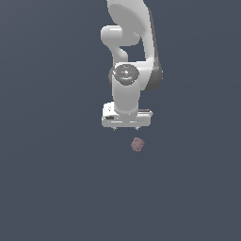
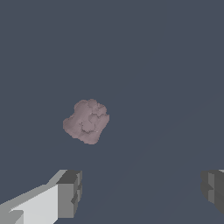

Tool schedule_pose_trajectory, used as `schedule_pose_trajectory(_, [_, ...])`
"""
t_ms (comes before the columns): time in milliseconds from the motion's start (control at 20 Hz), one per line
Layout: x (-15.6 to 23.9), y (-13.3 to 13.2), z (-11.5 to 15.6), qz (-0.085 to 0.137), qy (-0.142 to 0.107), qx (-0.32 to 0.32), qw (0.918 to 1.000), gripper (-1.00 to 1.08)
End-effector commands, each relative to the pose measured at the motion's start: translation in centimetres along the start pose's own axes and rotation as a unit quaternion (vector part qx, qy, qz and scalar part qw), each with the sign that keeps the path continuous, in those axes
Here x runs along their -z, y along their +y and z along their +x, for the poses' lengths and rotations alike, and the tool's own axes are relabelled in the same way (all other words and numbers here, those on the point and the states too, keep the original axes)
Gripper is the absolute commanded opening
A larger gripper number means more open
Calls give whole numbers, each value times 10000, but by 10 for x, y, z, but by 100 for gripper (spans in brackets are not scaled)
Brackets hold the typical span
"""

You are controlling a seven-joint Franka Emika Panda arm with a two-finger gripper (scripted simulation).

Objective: Pick up the object and move it to a goal position.

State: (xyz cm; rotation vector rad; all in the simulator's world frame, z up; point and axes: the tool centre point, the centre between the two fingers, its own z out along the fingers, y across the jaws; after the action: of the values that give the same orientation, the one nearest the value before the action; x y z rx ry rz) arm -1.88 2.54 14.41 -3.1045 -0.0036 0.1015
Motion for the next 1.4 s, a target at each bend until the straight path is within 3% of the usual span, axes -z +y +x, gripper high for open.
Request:
schedule_pose_trajectory(0, [-1, -1, 1, -2, 4, -47, 10000, 100])
schedule_pose_trajectory(700, [-19, -19, 12, -37, 102, -1010, 9948, 100])
schedule_pose_trajectory(1350, [-45, -47, 25, -69, 274, -2390, 9706, 100])
